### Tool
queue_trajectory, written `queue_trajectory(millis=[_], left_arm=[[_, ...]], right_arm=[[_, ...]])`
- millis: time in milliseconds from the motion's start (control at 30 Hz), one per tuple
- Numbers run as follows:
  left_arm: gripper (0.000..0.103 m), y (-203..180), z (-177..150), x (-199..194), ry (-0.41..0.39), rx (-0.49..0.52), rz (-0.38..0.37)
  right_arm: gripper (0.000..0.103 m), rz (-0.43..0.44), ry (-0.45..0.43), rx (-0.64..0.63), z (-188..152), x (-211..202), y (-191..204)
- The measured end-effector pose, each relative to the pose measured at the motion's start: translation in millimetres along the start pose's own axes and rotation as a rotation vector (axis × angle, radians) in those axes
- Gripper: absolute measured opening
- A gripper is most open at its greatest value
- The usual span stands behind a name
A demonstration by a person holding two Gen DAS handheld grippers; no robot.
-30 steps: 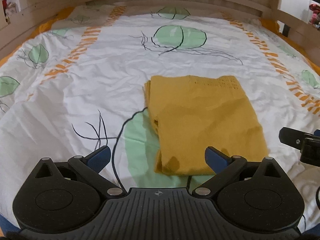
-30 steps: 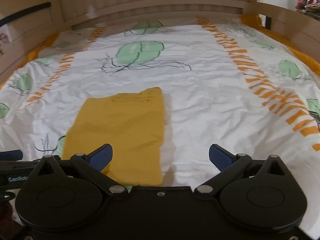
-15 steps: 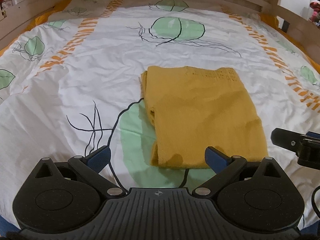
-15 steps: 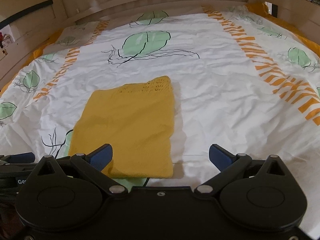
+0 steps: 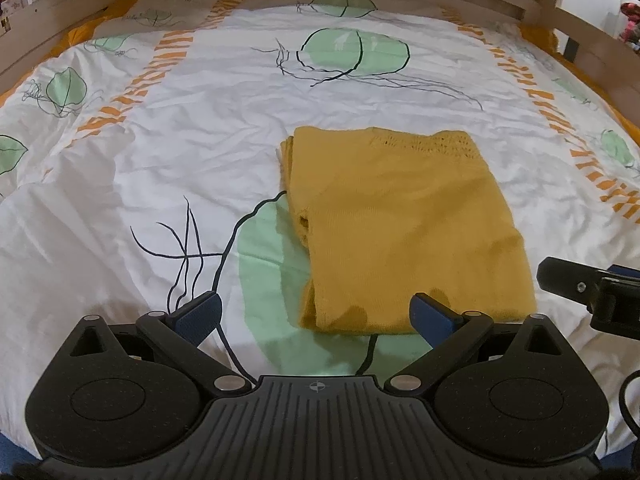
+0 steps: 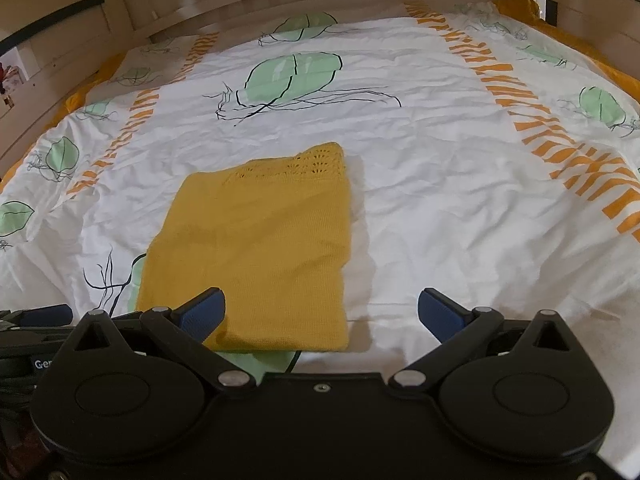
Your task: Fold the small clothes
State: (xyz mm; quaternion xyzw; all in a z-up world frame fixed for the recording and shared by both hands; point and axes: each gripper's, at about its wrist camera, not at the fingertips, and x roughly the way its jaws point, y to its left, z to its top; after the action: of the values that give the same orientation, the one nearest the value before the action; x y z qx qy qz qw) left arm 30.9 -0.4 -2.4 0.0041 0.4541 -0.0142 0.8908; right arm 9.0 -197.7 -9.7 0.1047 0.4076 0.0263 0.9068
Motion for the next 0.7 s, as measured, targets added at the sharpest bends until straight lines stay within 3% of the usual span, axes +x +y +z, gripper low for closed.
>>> queue_trajectory(millis=[700], left_arm=[[0.101, 0.5, -1.9, 5.9, 0.025, -0.004, -0.013]], right_arm=[[0.102, 0.016, 0.026, 0.012, -2.3, 6.2, 2.2]])
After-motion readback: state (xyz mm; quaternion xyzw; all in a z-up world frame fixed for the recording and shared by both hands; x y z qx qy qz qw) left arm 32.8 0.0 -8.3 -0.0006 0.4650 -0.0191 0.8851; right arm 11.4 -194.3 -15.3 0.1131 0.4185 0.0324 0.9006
